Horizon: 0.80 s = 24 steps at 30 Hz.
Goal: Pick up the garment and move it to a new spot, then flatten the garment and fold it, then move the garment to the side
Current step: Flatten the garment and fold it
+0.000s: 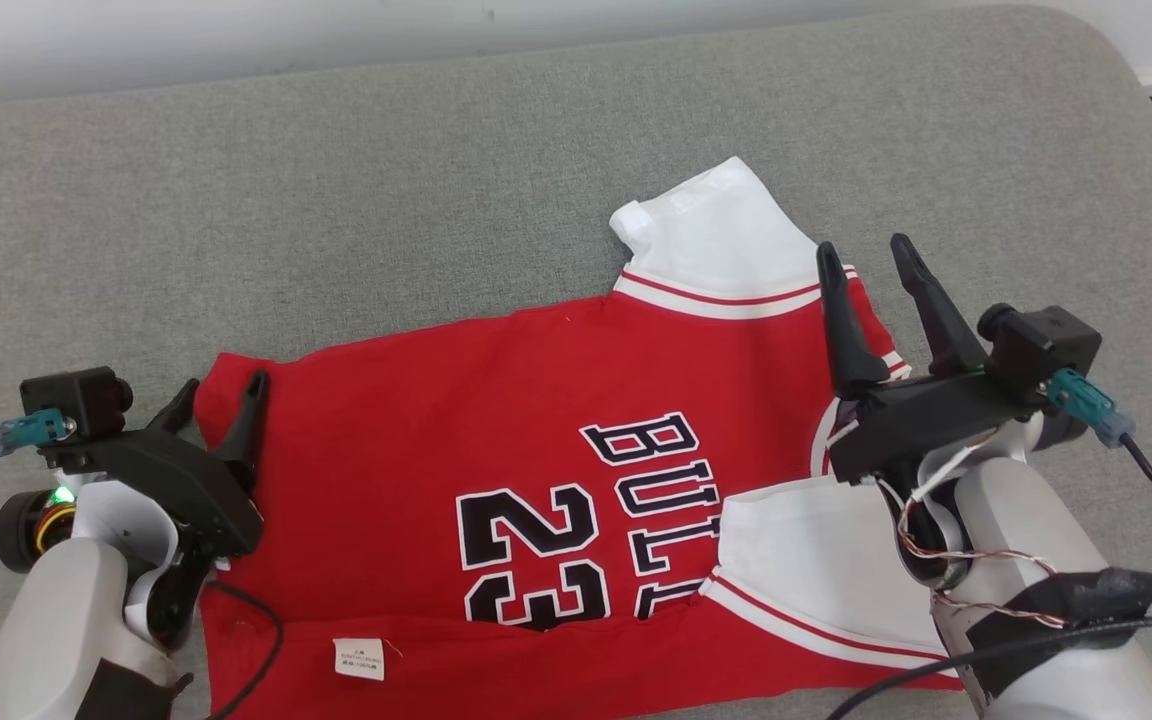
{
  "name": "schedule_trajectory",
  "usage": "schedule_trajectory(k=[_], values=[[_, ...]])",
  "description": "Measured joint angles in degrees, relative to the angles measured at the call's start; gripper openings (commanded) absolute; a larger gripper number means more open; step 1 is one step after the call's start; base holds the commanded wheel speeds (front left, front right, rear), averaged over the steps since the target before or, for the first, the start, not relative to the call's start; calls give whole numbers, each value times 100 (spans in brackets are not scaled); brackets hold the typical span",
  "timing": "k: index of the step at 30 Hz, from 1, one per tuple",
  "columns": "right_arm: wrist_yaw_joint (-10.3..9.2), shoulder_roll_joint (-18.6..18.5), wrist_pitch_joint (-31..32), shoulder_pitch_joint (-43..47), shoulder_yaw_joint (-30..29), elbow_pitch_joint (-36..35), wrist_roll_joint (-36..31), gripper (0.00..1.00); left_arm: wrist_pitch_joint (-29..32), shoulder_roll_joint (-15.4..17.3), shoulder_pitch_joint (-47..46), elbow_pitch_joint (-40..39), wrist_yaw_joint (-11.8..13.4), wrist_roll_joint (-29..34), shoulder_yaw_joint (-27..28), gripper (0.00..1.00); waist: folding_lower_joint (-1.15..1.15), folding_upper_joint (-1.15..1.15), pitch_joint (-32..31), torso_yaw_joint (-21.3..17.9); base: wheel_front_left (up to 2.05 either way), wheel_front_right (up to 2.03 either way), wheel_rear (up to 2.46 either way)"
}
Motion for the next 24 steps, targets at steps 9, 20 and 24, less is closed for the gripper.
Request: schedule_trajectory(k=[9, 20, 24], values=[[0, 38, -19, -219, 114, 179, 0, 100, -124, -26, -116, 146, 45, -27, -46, 0, 0, 0, 80, -17, 0, 0, 0], [0, -263, 728, -932, 67, 1084, 44, 100, -635, -179, 138, -695, 60, 14, -162, 0, 0, 0, 42, 269, 0, 0, 0], [0, -405, 1051, -1441, 54, 1538, 83, 100, -633, -261, 248, -1169, 94, 69, -322, 0, 0, -1, 153, 405, 0, 0, 0]])
